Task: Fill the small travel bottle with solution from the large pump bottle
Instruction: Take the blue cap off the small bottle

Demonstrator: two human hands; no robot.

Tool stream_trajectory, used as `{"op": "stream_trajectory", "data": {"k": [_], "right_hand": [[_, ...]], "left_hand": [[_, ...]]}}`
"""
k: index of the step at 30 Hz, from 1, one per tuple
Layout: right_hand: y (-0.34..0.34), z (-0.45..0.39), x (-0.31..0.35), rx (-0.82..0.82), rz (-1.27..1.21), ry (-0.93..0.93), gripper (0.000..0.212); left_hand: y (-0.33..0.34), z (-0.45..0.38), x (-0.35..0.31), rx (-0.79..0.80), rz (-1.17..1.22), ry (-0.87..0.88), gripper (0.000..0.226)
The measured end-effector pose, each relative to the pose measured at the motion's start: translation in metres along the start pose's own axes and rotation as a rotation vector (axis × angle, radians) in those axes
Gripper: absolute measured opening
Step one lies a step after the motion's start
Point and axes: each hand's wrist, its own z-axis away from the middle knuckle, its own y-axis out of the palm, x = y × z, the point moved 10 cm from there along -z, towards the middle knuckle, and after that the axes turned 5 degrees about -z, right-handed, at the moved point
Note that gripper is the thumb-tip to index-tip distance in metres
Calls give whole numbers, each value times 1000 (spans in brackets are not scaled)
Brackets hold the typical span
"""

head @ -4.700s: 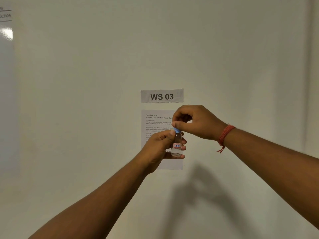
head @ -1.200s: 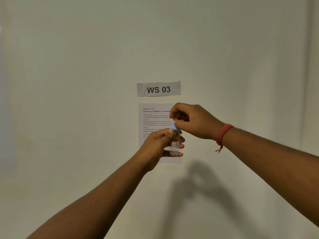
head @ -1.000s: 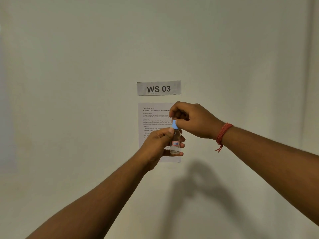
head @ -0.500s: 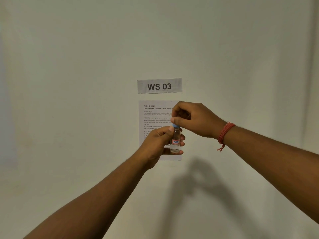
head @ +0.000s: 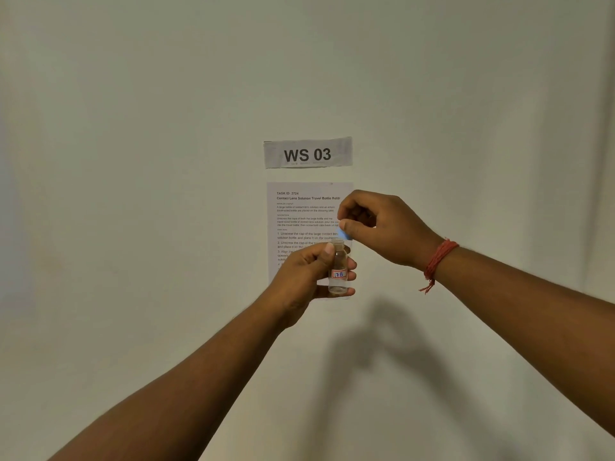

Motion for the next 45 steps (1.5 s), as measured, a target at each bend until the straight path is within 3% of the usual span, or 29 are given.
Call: {"op": "stream_trajectory", "data": {"k": [12, 18, 24, 35, 45], "right_hand": [[44, 81, -61, 18, -89, 150, 8], [102, 170, -103, 98, -156, 277, 11], [178, 278, -137, 228, -181, 407, 11], [277, 461, -149, 386, -266, 717, 10], [337, 597, -136, 580, -188, 817, 14]], "left_hand": [[2, 42, 72, 76, -127, -48, 30], [8, 100, 147, 113, -231, -89, 29], [11, 182, 251, 100, -331, -252, 21], [31, 317, 373, 173, -413, -509, 25], [64, 396, 440, 357, -537, -644, 35]]}}
